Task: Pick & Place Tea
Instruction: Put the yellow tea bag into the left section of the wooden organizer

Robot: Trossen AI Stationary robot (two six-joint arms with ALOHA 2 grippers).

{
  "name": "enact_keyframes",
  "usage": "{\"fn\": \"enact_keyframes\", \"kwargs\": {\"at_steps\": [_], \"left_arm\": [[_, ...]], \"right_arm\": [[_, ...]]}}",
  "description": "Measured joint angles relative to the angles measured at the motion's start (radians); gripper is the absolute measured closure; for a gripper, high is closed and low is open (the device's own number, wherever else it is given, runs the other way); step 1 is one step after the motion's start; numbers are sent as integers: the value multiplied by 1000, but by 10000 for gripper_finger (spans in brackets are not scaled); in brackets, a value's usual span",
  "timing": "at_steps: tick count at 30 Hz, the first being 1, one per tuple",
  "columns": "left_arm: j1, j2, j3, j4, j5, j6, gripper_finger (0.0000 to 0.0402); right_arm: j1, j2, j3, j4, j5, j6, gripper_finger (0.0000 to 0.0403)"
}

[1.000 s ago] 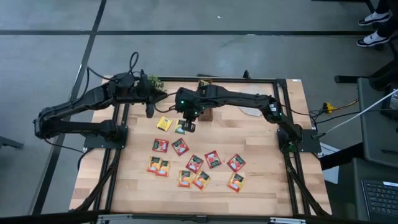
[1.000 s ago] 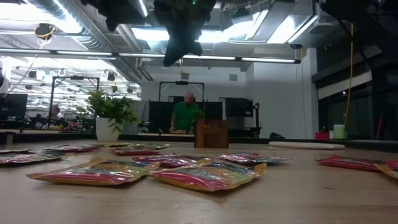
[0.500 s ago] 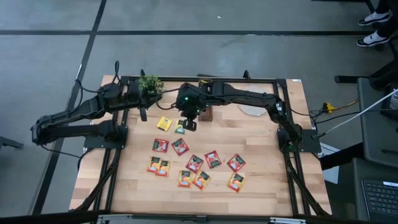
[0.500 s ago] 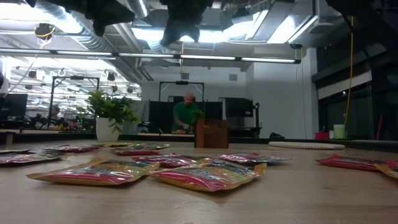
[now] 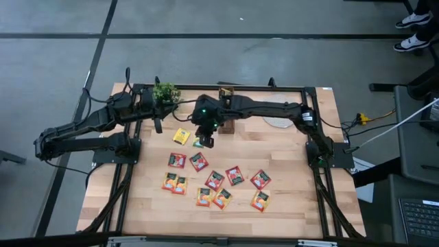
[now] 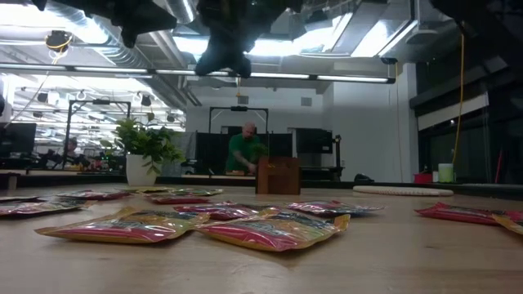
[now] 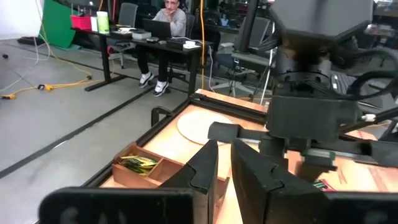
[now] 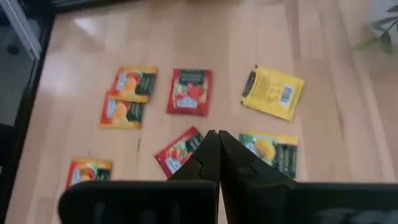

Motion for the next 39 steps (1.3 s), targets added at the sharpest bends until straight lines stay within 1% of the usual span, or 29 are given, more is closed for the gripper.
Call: {"fn": "enact_keyframes", "kwargs": {"at_steps": [8,13,15,17,21,24,27,31,35,37,39], "left_arm": [[0,15,0,-38,-1,0,359],[0,25,0,-73,6,9,359],[0,25,0,-97,7,30,359],[0,24,0,-124,17,59,359],[0,25,0,-180,60,126,359],[0,27,0,-219,82,165,359],[0,34,0,-247,83,168,359],[0,41,0,-287,92,131,359],[0,39,0,-317,92,25,359],[0,24,0,-310,91,-5,359],[0,-2,-20,-248,78,-33,359]], "right_arm": [[-41,-4,-156,30,18,112,403],[-75,-3,-236,88,42,276,403],[-95,-2,-241,78,47,314,403],[-111,-2,-240,66,51,318,403],[-127,-2,-240,55,46,339,403],[-139,7,-240,52,33,354,403],[-143,25,-239,57,6,372,403],[-138,57,-239,29,-28,396,403],[-131,66,-239,33,-60,396,403],[-127,66,-239,40,-60,396,403],[-125,66,-239,43,-61,401,403]]}}
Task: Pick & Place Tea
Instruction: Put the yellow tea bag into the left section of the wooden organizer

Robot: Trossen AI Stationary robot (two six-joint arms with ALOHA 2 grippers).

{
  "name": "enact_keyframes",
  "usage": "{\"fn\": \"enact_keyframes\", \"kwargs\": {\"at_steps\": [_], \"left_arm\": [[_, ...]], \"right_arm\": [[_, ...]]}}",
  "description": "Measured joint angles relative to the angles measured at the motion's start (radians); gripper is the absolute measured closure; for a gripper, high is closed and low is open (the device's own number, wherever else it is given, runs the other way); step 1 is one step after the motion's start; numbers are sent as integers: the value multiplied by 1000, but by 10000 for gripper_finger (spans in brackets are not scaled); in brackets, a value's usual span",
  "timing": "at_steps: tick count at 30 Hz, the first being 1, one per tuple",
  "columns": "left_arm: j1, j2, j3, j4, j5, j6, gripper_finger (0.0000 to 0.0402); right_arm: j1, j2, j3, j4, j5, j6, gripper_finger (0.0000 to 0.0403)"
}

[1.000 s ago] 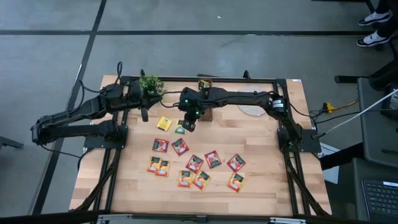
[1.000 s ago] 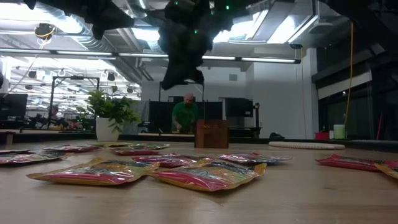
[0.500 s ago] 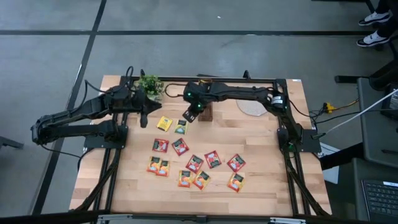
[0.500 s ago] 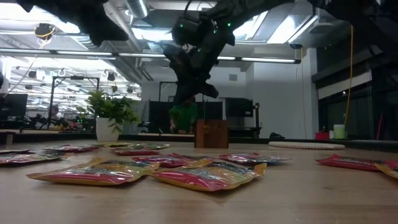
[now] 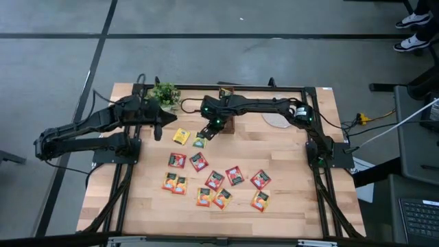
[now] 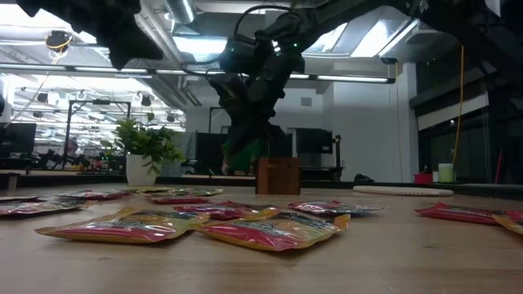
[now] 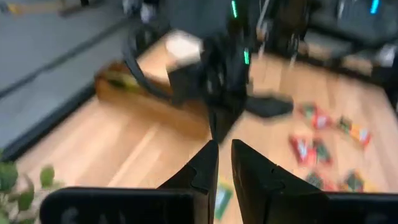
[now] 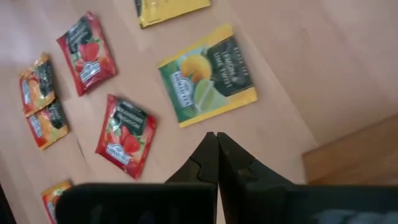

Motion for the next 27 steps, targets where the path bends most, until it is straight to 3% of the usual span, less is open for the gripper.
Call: {"fn": "enact_keyframes", "kwargs": {"at_steps": [6,22,27], "left_arm": [[-27,-135,-154,228,-16,-104,359],[-84,-167,-191,210,-100,-133,359],[-84,-167,-191,209,-102,-126,359]], "right_arm": [[-1,0,29,4,1,-1,403],[15,13,44,92,-38,78,403],[38,71,120,88,-67,96,403]]}}
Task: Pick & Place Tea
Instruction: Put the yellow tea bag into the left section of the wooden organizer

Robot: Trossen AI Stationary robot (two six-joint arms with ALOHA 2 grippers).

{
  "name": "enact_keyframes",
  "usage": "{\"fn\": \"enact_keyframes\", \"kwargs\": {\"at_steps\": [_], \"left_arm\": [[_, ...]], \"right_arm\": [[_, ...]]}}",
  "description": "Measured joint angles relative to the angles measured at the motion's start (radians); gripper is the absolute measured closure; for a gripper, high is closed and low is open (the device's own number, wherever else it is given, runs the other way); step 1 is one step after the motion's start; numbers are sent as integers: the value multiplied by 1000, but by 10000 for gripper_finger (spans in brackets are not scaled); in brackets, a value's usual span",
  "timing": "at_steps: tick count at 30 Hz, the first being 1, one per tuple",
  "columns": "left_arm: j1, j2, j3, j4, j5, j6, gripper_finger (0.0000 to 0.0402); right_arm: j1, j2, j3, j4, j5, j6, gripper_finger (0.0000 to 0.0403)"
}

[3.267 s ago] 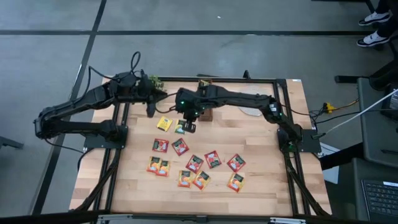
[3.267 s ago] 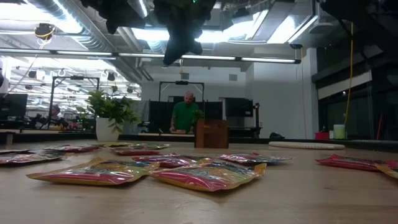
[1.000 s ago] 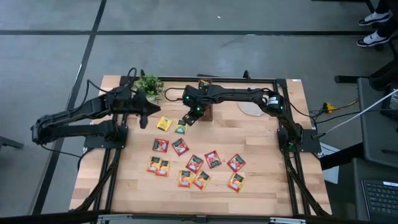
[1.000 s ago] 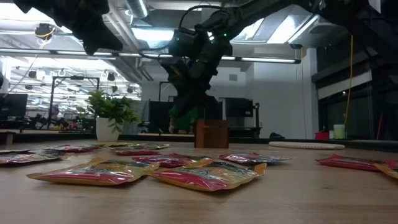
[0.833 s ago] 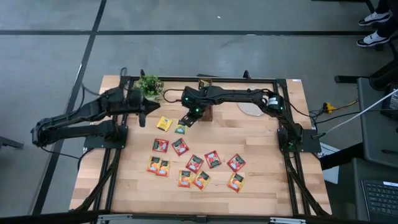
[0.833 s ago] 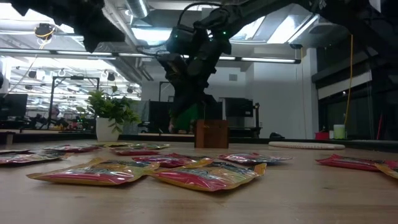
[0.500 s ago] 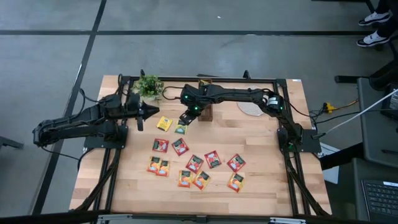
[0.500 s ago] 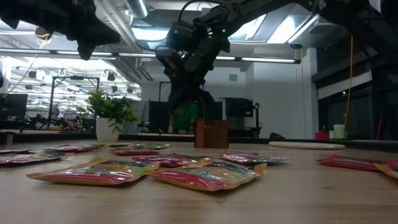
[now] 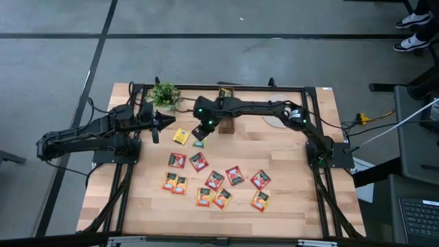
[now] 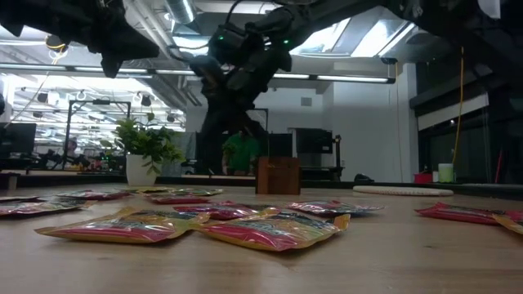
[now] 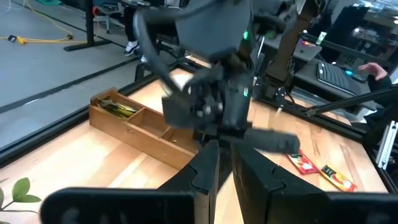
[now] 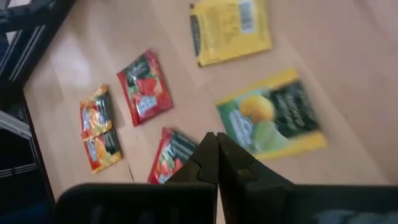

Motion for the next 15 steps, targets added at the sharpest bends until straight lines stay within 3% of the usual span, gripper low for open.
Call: {"fn": "enact_keyframes", "kwargs": {"at_steps": [7,15], "left_arm": [[0,0,0,-2,1,-1,359],[0,0,0,-23,0,-8,359]], "right_arm": [[32,102,183,-138,69,-32,403],[8,118,194,-246,118,-66,403]]}}
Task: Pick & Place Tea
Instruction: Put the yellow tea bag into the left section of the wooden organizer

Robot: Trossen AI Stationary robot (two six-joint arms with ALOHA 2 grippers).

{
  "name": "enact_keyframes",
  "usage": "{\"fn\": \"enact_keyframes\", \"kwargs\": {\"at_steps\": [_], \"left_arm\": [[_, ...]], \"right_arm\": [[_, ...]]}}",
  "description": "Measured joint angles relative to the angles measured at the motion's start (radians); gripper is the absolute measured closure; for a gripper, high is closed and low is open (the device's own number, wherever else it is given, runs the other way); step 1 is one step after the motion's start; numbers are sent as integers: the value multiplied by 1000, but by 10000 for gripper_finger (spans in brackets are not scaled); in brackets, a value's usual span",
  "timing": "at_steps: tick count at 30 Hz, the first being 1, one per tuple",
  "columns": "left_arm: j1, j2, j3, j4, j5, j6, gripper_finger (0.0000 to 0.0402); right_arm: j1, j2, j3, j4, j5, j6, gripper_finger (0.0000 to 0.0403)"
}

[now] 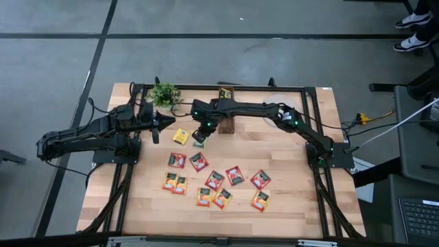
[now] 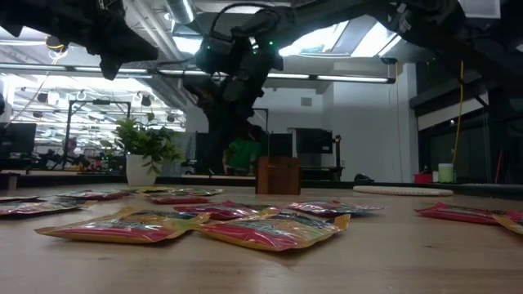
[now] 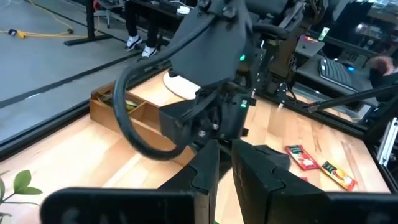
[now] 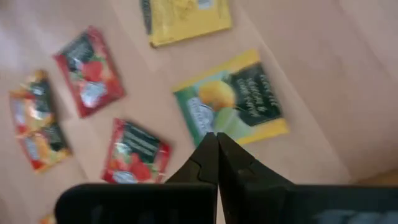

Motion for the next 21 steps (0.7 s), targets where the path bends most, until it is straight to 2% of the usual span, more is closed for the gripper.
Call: {"fn": "enact_keyframes", "kwargs": {"at_steps": [5,10,21], "left_arm": [[0,0,0,-6,0,-1,359],[0,6,0,-40,0,-13,359],[0,62,0,-55,11,-20,359]], "right_arm": [[0,22,1,1,11,-33,403],[-3,46,-3,-55,78,-62,403],[-28,42,-1,-36,103,-80,403]]}}
